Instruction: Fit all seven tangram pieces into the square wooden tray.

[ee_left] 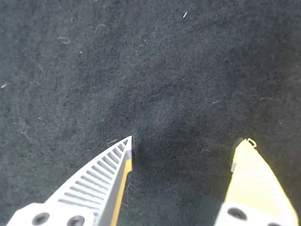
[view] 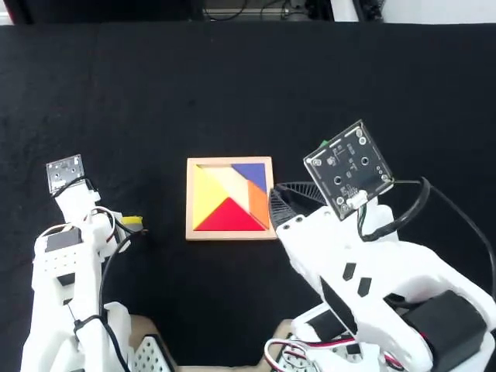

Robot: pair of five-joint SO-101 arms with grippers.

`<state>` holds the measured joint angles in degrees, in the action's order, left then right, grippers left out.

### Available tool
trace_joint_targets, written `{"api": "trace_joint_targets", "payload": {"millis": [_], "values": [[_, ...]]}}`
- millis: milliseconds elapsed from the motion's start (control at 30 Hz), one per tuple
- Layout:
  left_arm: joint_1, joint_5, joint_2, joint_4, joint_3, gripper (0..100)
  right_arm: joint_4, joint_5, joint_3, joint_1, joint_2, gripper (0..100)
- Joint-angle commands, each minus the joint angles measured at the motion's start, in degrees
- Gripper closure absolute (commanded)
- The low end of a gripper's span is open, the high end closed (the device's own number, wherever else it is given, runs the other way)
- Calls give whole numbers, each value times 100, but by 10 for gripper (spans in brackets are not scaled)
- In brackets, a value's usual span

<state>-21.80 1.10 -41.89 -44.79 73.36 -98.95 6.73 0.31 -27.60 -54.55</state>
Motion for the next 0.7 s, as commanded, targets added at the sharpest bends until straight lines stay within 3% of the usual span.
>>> {"api": "trace_joint_targets", "payload": {"millis": [0, 133, 367, 667], "values": [[66, -79, -44, 26, -48, 668, 492, 422, 242, 1125, 154, 986], [57, -79, -44, 26, -31, 668, 1582, 624, 1059, 2558, 646, 981], [57, -79, -44, 26, -31, 668, 2435, 985, 1420, 4000, 2220, 856], [57, -79, -44, 26, -22, 668, 2901, 1626, 1815, 4360, 4312, 871]]}}
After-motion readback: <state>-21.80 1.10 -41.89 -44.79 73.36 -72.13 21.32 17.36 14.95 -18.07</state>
